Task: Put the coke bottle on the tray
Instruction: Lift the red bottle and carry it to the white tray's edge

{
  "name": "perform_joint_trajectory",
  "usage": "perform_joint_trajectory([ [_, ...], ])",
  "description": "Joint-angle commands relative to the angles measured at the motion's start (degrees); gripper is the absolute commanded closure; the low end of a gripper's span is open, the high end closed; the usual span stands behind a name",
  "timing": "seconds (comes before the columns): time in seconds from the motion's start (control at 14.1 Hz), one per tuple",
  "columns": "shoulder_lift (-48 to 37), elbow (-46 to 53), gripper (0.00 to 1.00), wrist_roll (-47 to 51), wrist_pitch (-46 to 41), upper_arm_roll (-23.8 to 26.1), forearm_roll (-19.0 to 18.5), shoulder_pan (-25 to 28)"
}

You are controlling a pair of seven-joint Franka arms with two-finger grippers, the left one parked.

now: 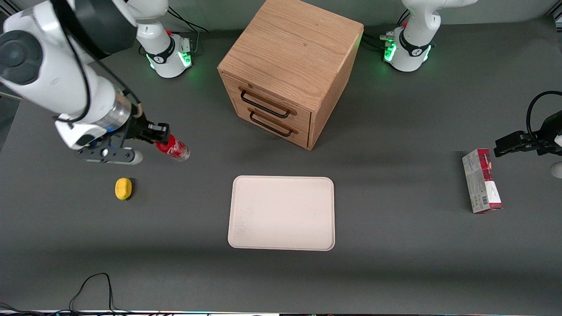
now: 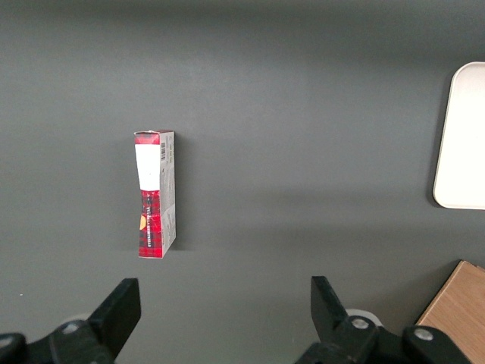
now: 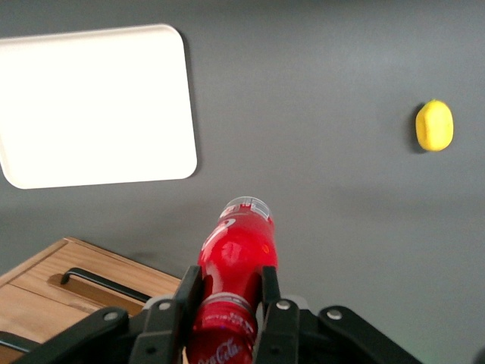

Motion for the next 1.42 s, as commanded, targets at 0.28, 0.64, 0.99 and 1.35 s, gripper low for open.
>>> perform_joint_trajectory([
  [0.28,21.24,29.37,1.0,2.9,-4.86,2.1,-7.52,7.06],
  [0.64,32.59,36.61,1.0,4.84,4.34,2.28,-14.91,13.84],
  [0.99,39.36,36.17,1.0,4.23,14.19,2.72,-15.8,14.11],
  [1.35,44.29,35.73,1.0,3.7,19.74,2.72,-17.74,14.02],
])
